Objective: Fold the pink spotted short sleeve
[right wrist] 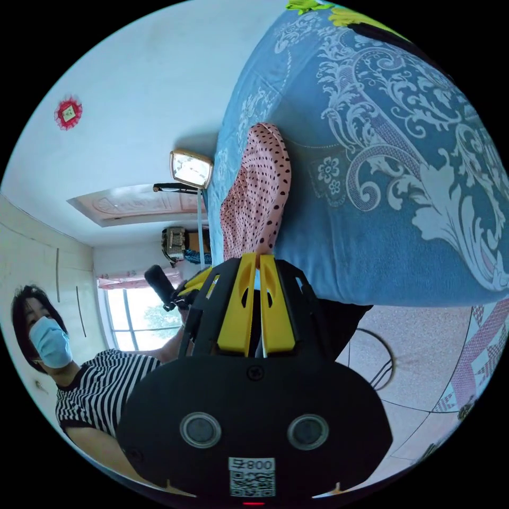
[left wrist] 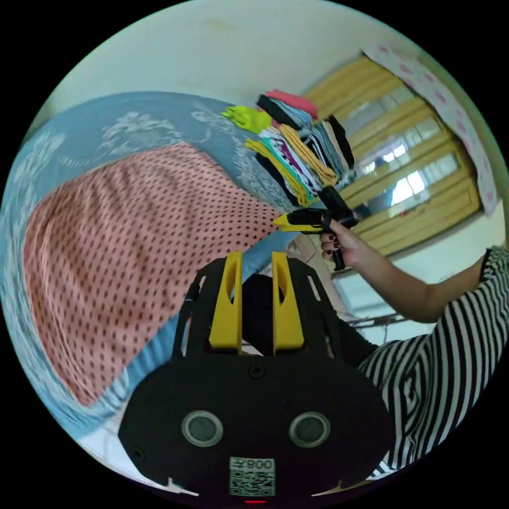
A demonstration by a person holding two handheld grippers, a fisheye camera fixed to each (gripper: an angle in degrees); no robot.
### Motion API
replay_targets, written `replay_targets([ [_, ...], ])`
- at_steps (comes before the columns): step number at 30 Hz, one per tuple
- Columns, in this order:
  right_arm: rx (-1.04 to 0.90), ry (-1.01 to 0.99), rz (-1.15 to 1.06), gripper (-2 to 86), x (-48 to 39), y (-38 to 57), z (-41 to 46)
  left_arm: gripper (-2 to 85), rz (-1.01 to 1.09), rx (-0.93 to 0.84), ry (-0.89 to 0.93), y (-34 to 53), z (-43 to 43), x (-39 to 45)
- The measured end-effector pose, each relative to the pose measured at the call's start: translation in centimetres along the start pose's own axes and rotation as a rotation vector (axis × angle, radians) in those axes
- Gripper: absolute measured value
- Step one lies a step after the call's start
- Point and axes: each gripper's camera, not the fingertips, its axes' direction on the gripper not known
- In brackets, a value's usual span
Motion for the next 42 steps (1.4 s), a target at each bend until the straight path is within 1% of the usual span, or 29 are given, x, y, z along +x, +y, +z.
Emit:
replay_targets([
  [2, 0.0, -0.003, -0.011, 0.7, -0.6, 0.0, -0.1, 10.6, 0.188, -0.069, -0.111, -3.0, 5.3, 5.1],
  [3, -0.003, -0.012, -0.018, 0.7, -0.9, -0.1, -0.1, 10.9, 0.234, -0.086, -0.154, -3.5, 6.6, 6.3],
  [5, -0.005, -0.027, -0.027, 0.7, -1.3, -0.2, 0.0, 11.4, 0.398, -0.163, -0.308, -4.9, 11.6, 10.5],
  [6, -0.009, -0.04, -0.032, 0.7, -1.5, -0.3, 0.0, 11.3, 0.435, -0.187, -0.342, -5.2, 12.8, 11.3],
  [7, -0.013, -0.05, -0.037, 0.8, -1.7, -0.4, 0.0, 10.8, 0.502, -0.227, -0.414, -5.5, 15.2, 12.8],
  [8, -0.014, -0.051, -0.039, 0.8, -1.8, -0.5, 0.0, 9.9, 0.553, -0.26, -0.498, -5.6, 17.4, 14.0],
  [10, -0.022, -0.032, -0.044, 0.9, -2.3, -0.7, -0.1, 7.3, 0.598, -0.281, -0.605, -5.5, 20.2, 15.3],
  [12, -0.043, -0.024, -0.052, 1.0, -2.5, -0.8, 0.0, 4.4, 0.619, -0.284, -0.653, -5.4, 22.2, 16.2],
  [15, -0.055, -0.052, -0.067, 1.3, -2.7, -1.0, -0.1, 2.8, 0.556, -0.263, -0.619, -5.6, 23.8, 16.5],
  [16, -0.045, -0.072, -0.068, 1.5, -2.7, -1.2, -0.4, 2.4, 0.496, -0.249, -0.585, -5.9, 24.0, 16.1],
  [18, -0.017, -0.099, -0.066, 1.9, -2.5, -1.5, -1.0, 2.1, 0.391, -0.212, -0.511, -6.5, 23.7, 15.2],
  [20, 0.026, -0.096, -0.055, 2.7, -2.3, -1.9, -1.8, 1.9, 0.238, -0.148, -0.4, -7.1, 22.8, 13.4],
  [21, 0.047, -0.096, -0.053, 3.8, -2.3, -2.4, -2.2, 1.8, 0.204, -0.13, -0.367, -7.2, 22.5, 12.8],
  [23, 0.069, -0.093, -0.036, 5.8, -2.1, -3.5, -2.7, 1.7, 0.079, -0.066, -0.244, -7.5, 21.7, 10.8],
  [26, 0.083, -0.093, -0.01, 7.9, -2.1, -6.1, -2.8, 1.7, -0.019, -0.015, -0.153, -7.5, 21.2, 8.9],
  [29, 0.083, -0.114, 0.008, 9.5, -2.5, -9.1, -2.2, 1.7, -0.041, 0.0, -0.128, -7.5, 21.2, 8.3],
  [34, 0.059, -0.141, 0.033, 11.0, -4.4, -14.1, -0.2, 1.7, -0.016, -0.018, -0.129, -7.4, 21.7, 8.5],
  [42, 0.012, -0.095, 0.037, 9.6, -8.4, -18.7, 3.0, 1.7, 0.029, -0.066, -0.129, -7.2, 21.7, 8.4],
])
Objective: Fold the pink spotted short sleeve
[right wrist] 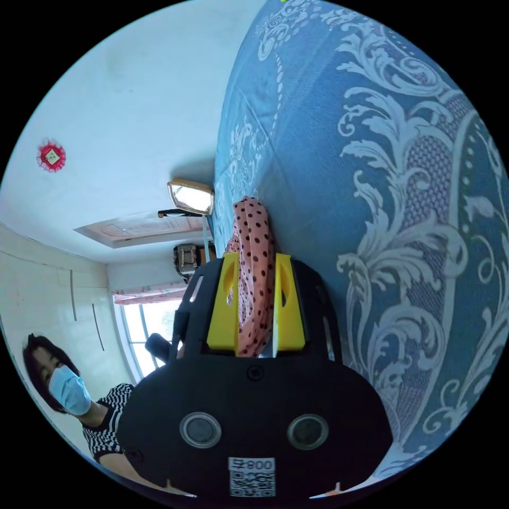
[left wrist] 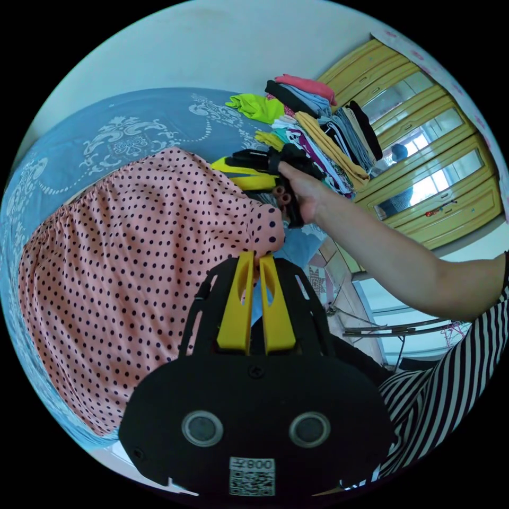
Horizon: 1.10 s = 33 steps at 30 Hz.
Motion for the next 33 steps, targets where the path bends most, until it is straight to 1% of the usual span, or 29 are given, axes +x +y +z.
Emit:
replay_targets([
  [5, -0.019, 0.028, -0.013, 7.4, -2.8, -2.0, 1.9, 1.7, 0.02, -0.018, 0.01, 0.5, -1.2, -0.7],
  [10, -0.058, 0.041, -0.01, 3.3, -5.7, -3.4, 4.0, 1.7, 0.02, -0.018, 0.024, 1.3, -3.4, -2.1],
  [14, -0.031, 0.028, -0.031, 2.4, -8.4, -3.1, 4.5, 1.7, 0.015, 0.003, 0.032, 2.4, -6.5, -3.6],
  [21, -0.011, 0.04, -0.163, 1.8, -17.5, -1.8, 7.1, 1.6, -0.04, 0.09, 0.088, 6.0, -13.7, -7.1],
  [24, -0.024, 0.046, -0.237, 1.8, -22.3, -1.4, 9.7, 1.6, -0.096, 0.163, 0.122, 8.6, -18.4, -9.4],
  [28, -0.067, 0.06, -0.318, 1.8, -28.3, -1.0, 14.4, 1.6, -0.221, 0.28, 0.168, 13.6, -25.5, -13.8],
  [33, -0.148, 0.064, -0.345, 1.8, -33.1, -0.8, 20.9, 1.6, -0.413, 0.4, 0.245, 20.6, -32.6, -20.0],
])
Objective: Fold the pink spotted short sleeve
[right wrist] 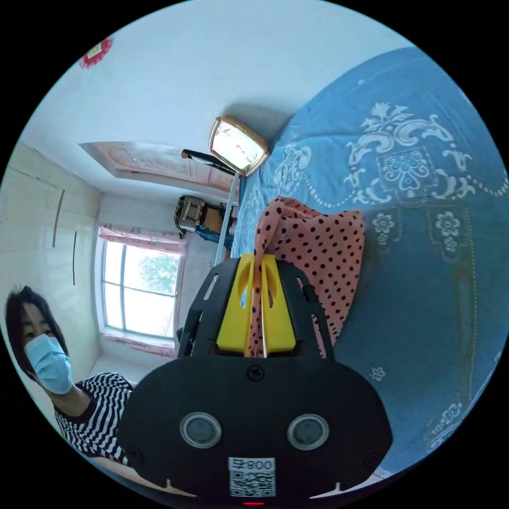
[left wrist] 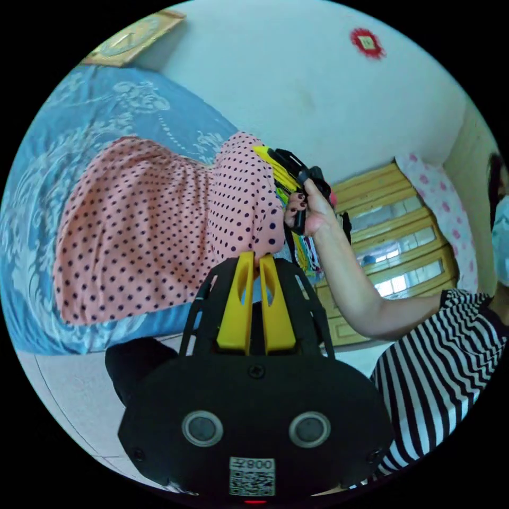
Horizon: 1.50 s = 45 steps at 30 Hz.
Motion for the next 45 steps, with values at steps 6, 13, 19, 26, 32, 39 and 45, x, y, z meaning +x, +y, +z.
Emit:
replay_targets([
  [6, -0.102, 0.039, -0.008, 1.7, -4.5, -2.3, 7.5, 1.6, -0.191, 0.141, 0.054, 1.6, -10.8, -6.8],
  [13, -0.168, 0.093, 0.01, 1.8, -7.9, -4.2, 14.1, 1.8, -0.352, 0.258, 0.144, 3.2, -20.6, -13.2],
  [19, -0.224, 0.135, 0.045, 2.4, -9.1, -5.4, 18.3, 2.0, -0.481, 0.311, 0.232, 4.3, -26.3, -17.9],
  [26, -0.248, 0.092, 0.051, 3.9, -10.1, -5.8, 20.8, 2.3, -0.583, 0.352, 0.283, 5.5, -32.1, -21.3],
  [32, -0.245, 0.045, -0.005, 5.8, -11.2, -4.6, 19.3, 2.4, -0.609, 0.374, 0.314, 6.3, -36.4, -22.6],
  [39, -0.265, 0.123, 0.024, 8.9, -8.9, 4.1, 11.6, 3.1, -0.591, 0.364, 0.274, 7.6, -41.2, -23.0],
  [45, -0.268, 0.052, 0.241, 10.3, -4.2, 12.2, 9.0, 6.0, -0.598, 0.346, 0.31, 8.8, -43.0, -23.4],
])
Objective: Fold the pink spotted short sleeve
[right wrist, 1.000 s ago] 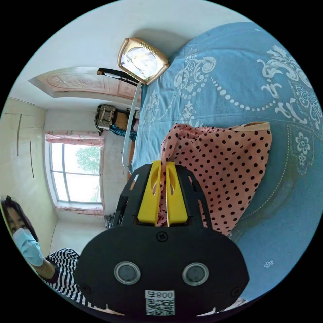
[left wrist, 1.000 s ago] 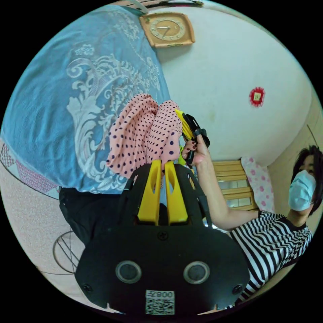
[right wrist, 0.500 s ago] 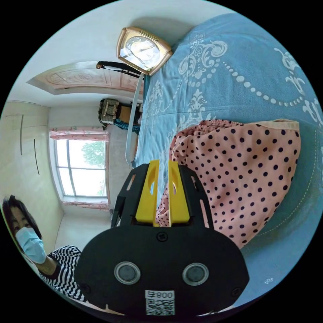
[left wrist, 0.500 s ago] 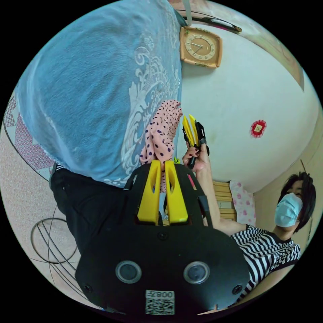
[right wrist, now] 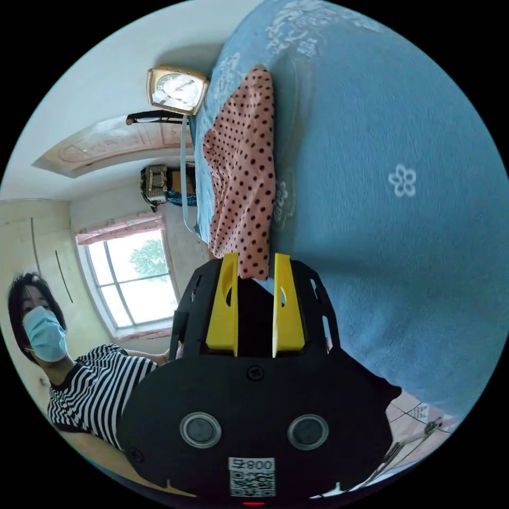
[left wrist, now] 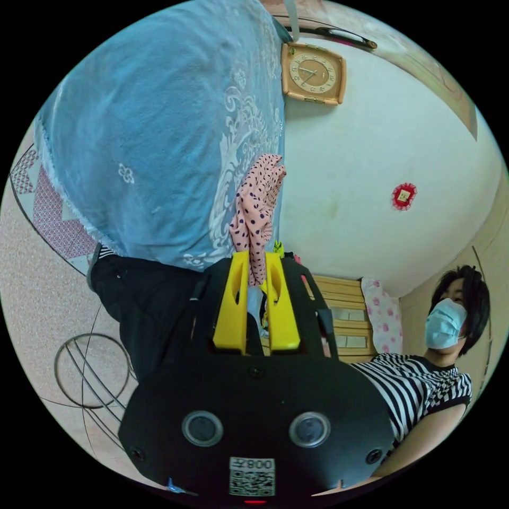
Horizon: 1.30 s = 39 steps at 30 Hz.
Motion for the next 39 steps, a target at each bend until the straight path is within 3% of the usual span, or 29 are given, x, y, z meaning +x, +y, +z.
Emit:
replay_targets([
  [12, -0.056, -0.187, -0.015, 2.8, 3.7, 3.4, 0.5, 10.7, -0.013, -0.099, 0.07, 0.3, 1.5, 0.5],
  [17, -0.014, -0.285, -0.074, 2.1, 3.9, 5.7, -2.1, 14.7, -0.062, -0.117, 0.182, 0.7, 3.5, -0.5],
  [23, 0.01, -0.31, -0.115, 1.8, 5.4, 8.7, -4.7, 16.0, -0.131, -0.03, 0.3, 1.1, 6.5, -2.0],
  [33, 0.037, -0.32, -0.117, 1.6, 11.2, 14.7, -9.2, 7.2, -0.206, 0.098, 0.337, 2.7, 11.7, -4.5],
  [39, 0.048, -0.3, -0.129, 1.5, 15.3, 19.4, -12.9, 4.6, -0.106, 0.071, 0.276, 5.1, 15.0, -2.9],
])
